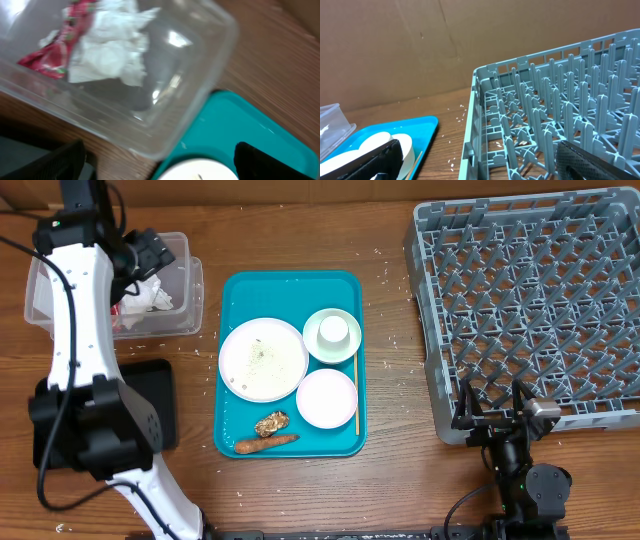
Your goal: Sort waste into correct bins and load items into the dishwasher
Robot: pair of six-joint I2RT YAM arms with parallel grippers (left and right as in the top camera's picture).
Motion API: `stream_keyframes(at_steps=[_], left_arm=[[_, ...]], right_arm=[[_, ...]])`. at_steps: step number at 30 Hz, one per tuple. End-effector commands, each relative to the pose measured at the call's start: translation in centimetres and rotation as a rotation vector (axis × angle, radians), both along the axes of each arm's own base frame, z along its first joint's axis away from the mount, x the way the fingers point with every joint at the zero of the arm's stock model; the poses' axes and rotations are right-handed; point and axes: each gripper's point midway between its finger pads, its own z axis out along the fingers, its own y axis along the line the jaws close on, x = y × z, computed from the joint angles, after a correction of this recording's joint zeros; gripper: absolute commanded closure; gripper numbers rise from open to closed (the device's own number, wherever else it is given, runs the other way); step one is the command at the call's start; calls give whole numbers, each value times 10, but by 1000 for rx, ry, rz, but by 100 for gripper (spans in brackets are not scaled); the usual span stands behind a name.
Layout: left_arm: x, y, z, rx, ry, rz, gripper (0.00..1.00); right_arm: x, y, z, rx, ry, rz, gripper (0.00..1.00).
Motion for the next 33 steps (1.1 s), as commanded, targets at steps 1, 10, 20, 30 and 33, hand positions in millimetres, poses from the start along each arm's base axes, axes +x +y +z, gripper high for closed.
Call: stream_keyframes(at_steps=[1,10,20,30,33], left_arm=[[-10,-64,63,-8,-137,-220,3],[-39,-214,12,-46,31,-576,0],[-59,-283,-45,-38,172,-699,0],[-53,-267,-25,-49,150,-659,0],[-39,-239,11,-55,68,-580,0]], right_arm=[[0,1,-2,-5,-2,5,0],[0,1,-2,-5,-2,5,0],[0,1,-2,-5,-2,5,0],[0,1,-2,-5,-2,5,0],[0,1,-2,-5,-2,5,0]])
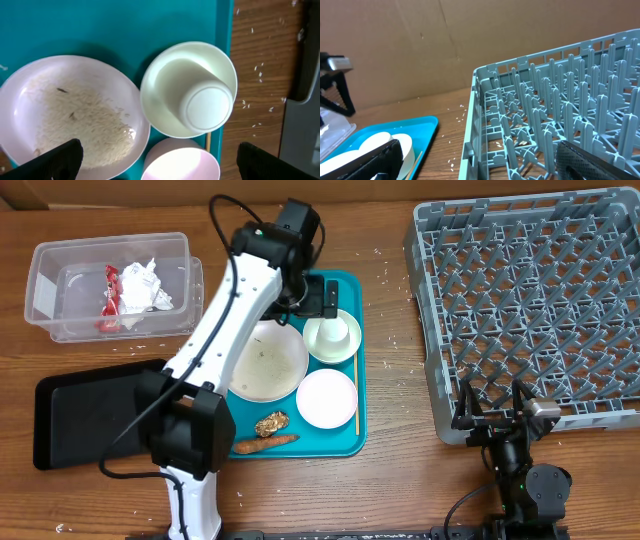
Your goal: Sort waste into correct bins and load items into the dishwasher
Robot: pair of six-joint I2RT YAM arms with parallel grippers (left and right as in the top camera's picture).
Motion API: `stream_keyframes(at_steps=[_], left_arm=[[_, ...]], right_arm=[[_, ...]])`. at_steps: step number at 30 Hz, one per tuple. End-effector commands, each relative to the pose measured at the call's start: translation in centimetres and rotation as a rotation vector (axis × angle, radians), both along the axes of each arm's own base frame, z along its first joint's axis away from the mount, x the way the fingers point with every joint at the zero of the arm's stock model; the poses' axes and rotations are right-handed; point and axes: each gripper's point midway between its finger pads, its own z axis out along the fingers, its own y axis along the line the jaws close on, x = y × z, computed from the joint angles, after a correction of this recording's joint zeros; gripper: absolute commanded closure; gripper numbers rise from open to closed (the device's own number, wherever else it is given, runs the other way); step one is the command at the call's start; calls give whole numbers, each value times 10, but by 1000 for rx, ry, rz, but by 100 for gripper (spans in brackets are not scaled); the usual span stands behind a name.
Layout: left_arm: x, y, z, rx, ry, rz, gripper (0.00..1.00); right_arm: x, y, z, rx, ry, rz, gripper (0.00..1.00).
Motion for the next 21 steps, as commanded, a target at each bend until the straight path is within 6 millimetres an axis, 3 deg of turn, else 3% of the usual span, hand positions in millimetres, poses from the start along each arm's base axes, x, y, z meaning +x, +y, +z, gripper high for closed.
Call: stream_keyframes(at_steps=[1,5,7,9,12,15,17,21], left_arm=[[29,42,67,-53,-161,125,0],[40,116,115,-31,-277,325,0],[40,148,128,-35,-308,400,0],[39,184,133,-36,-319,479,0],[36,222,126,-18,-300,563,0],[30,242,122,-9,-281,609,0],[28,252,122,-5,-281,631,0],[27,259,122,-1,-282,646,0]], right_arm=[[0,1,-2,-4,-2,6,0],[0,1,-2,-4,-2,6,0],[0,1,-2,-4,-2,6,0],[0,1,-2,-4,-2,5,0],[0,1,-2,-4,-4,2,0],[-1,4,25,25,-112,23,0],[-7,19,47,124,-186,121,0],[-22,33,88,221,-334,234,0]])
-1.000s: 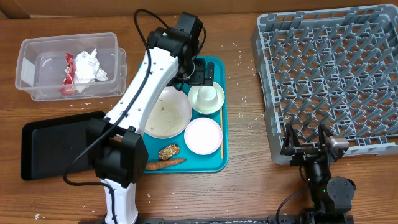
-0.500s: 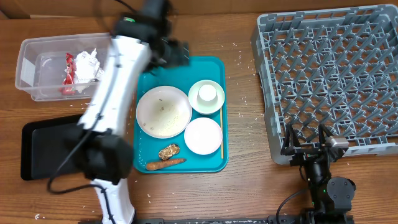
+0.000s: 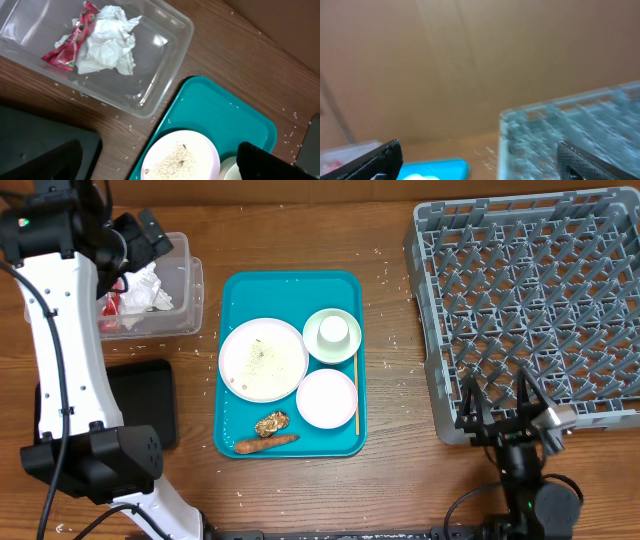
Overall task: Sort waste into correct bins and load items into the dishwasher
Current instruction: 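Reach the right gripper to the white cup and grasp it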
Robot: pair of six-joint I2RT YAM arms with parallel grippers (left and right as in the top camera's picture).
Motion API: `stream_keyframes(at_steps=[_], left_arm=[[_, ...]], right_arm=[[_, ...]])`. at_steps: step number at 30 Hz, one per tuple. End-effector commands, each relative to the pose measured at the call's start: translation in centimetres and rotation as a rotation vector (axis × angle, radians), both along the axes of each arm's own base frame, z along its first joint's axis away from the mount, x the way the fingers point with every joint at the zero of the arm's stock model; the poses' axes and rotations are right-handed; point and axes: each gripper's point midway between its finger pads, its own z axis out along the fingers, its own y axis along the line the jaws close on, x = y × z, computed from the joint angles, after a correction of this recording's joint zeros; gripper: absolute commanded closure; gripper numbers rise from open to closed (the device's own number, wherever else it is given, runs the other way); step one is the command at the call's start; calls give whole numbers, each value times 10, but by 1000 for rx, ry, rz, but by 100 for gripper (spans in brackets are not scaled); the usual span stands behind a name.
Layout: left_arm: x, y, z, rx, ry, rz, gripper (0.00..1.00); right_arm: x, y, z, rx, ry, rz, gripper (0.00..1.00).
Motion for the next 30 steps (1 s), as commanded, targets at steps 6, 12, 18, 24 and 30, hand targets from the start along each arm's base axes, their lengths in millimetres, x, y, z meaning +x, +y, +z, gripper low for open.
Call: stream_keyframes(at_steps=[6,12,18,24,30], left_arm=[[-1,4,-1,-3,3,20,0],[-1,4,-1,-3,3,20,0],[-1,4,-1,-3,4,20,0],[-1,4,-1,-3,4,20,0],[-1,4,-1,-3,4,19,0]], right_arm=[[-58,14,95,114,-426,159,0],[-63,7,138,124,-439,120,0],[-41,61,182,-115,-300,369,0],[36,96,190,-202,19,589,0],[121,144,129,-313,438,633,0]])
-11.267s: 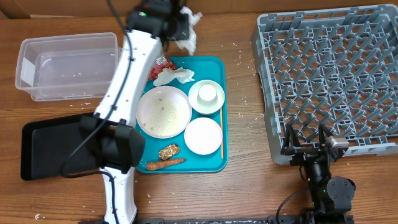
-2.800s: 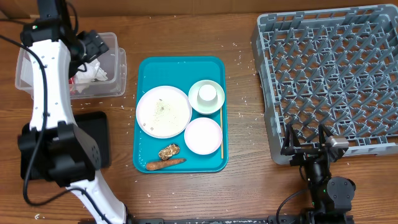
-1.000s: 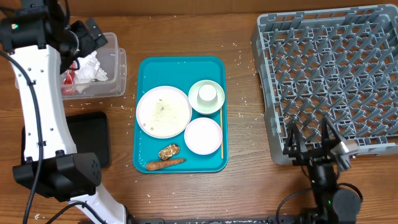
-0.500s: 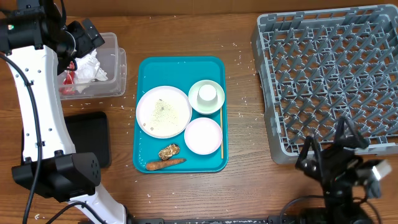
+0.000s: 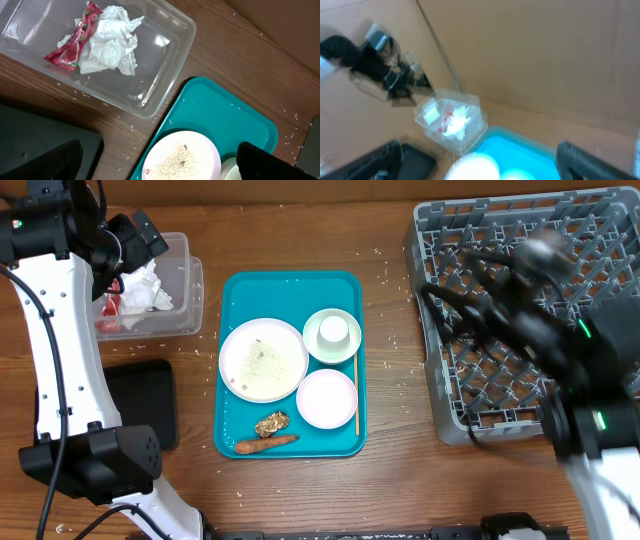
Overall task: Sort waste into correct bins and load items into the dishwasher
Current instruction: 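Reach the right gripper to the white cup and grasp it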
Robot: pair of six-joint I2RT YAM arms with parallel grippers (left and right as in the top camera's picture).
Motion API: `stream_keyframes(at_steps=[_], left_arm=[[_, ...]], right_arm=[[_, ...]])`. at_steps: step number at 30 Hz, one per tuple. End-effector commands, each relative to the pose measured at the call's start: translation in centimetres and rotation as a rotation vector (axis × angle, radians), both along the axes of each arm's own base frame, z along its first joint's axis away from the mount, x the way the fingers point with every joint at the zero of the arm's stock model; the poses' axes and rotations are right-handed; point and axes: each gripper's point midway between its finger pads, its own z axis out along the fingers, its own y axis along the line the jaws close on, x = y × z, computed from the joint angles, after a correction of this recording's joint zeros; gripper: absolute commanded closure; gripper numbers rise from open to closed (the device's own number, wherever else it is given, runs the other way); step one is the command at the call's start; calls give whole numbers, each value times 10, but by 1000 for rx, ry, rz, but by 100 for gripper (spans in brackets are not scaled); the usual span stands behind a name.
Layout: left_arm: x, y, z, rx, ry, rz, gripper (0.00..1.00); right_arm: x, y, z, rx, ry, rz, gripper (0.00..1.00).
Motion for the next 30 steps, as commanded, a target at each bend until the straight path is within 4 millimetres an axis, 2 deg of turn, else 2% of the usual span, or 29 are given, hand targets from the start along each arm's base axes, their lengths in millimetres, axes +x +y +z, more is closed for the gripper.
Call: stream_keyframes(at_steps=[1,4,6,7,8,12,16,19,24,27,30], left_arm=[[-1,-1,-1,-3,4,8,0],[-1,-1,-1,-3,4,8,0],[-1,-1,-1,-3,4,8,0],[-1,-1,-1,-3,4,8,0],[-1,-1,-1,-3,4,8,0],[-1,-1,-1,-3,3,8,0],[-1,-1,-1,-3,3,8,0],[-1,-1,-1,-3,3,8,0],[-1,-1,-1,-3,3,8,0],[-1,-1,-1,-3,3,8,0],[-1,0,-1,-3,3,9,0]], right_arm=[[37,34,-32,-205,63,16,0],[62,53,-87,-376,235,-66,0],[69,70,-123,-466,306,-76,0],[68,88,-149,-513,351,-45,0],[65,99,-167,-536,381,-14,0],[55,130,-218,-607,461,67,0],[41,140,-247,-658,523,115,0],[53,138,-255,-672,507,59,0],[76,112,-258,-667,543,-184,0],[80,114,-267,-665,551,-192,0],[82,116,-286,-652,603,-218,0]])
